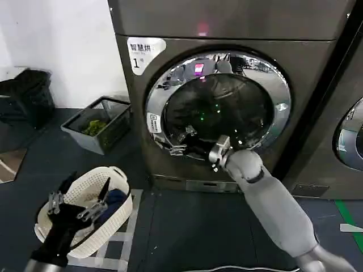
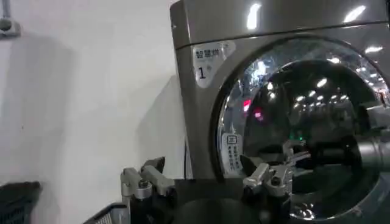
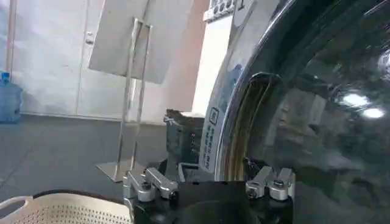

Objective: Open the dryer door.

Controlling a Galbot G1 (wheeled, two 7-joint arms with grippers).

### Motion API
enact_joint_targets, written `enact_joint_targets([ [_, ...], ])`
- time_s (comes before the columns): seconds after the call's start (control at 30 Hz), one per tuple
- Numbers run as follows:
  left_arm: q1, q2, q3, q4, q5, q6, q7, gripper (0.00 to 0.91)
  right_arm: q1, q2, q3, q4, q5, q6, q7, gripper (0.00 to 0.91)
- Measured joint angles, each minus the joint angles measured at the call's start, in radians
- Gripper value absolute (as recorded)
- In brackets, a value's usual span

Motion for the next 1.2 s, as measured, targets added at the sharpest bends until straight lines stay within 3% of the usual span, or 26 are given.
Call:
enact_joint_targets([
  [0.7, 0.0, -0.004, 0.001, -0.007, 0.012, 0.016, 0.001, 0.907, 0.107, 0.073, -0.06, -0.136, 0.023, -0.003, -0.031, 0.907],
  [0.93, -0.004, 0.002, -0.014, -0.001, 0.013, 0.075, 0.008, 0.907, 0.106, 0.057, -0.031, -0.116, 0.04, -0.029, -0.185, 0.907],
  [1.2, -0.046, 0.043, -0.038, 0.035, -0.085, 0.103, 0.0, 0.907, 0.068, 0.002, -0.015, -0.052, 0.054, -0.028, -0.374, 0.907],
])
